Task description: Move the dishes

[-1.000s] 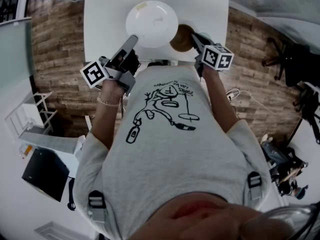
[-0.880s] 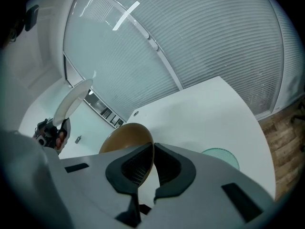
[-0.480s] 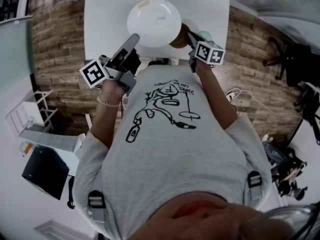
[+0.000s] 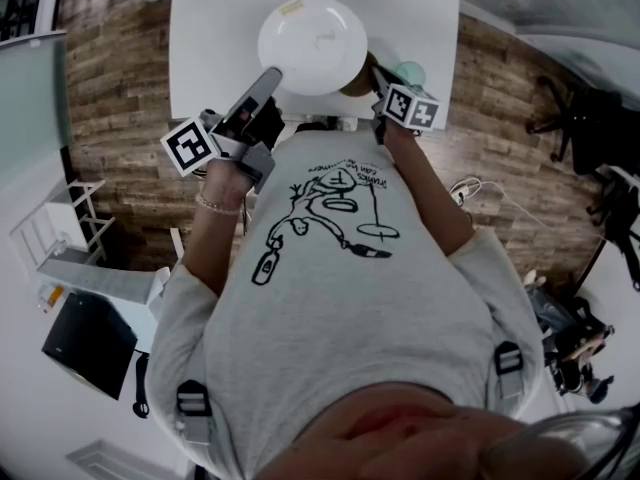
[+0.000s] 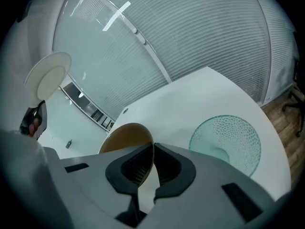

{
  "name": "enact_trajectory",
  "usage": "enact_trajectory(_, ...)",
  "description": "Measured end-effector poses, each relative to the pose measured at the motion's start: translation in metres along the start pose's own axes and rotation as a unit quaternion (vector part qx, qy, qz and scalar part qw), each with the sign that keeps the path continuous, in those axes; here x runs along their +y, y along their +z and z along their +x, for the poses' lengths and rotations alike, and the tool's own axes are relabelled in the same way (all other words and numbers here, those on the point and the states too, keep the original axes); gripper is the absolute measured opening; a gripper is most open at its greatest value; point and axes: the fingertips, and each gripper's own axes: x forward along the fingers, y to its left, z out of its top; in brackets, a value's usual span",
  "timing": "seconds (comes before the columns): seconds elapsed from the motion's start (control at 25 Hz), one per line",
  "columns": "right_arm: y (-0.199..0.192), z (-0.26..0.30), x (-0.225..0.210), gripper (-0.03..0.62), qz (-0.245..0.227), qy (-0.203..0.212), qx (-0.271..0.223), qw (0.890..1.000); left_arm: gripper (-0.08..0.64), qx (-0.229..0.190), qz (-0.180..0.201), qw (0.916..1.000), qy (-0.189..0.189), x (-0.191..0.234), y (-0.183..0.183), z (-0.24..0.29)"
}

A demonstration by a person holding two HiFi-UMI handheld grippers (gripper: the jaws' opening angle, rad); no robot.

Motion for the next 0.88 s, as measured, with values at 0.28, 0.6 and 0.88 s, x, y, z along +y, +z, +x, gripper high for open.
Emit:
enact_trajectory(0.28, -0.008, 0.007, -0.006, 0.043, 0.011, -0.015, -0.001, 1.0, 0.009, 0.003, -0.003, 1.0, -0.001, -0.001, -0.001, 0.002)
enact_trajectory(0.6, -0.017, 0.014, -0.02, 0.043, 0.043, -0.026, 0.0, 0.999, 0.009, 0.005, -0.002, 1.0, 0.001, 0.0, -0.002, 0.003)
enact_trajectory(0.88, -0.021, 0.017, -0.029, 0.043, 0.065, -0.032, -0.006, 0.997, 0.009, 0.003, -0.001, 1.0, 0.003, -0.001, -0.002, 0.001)
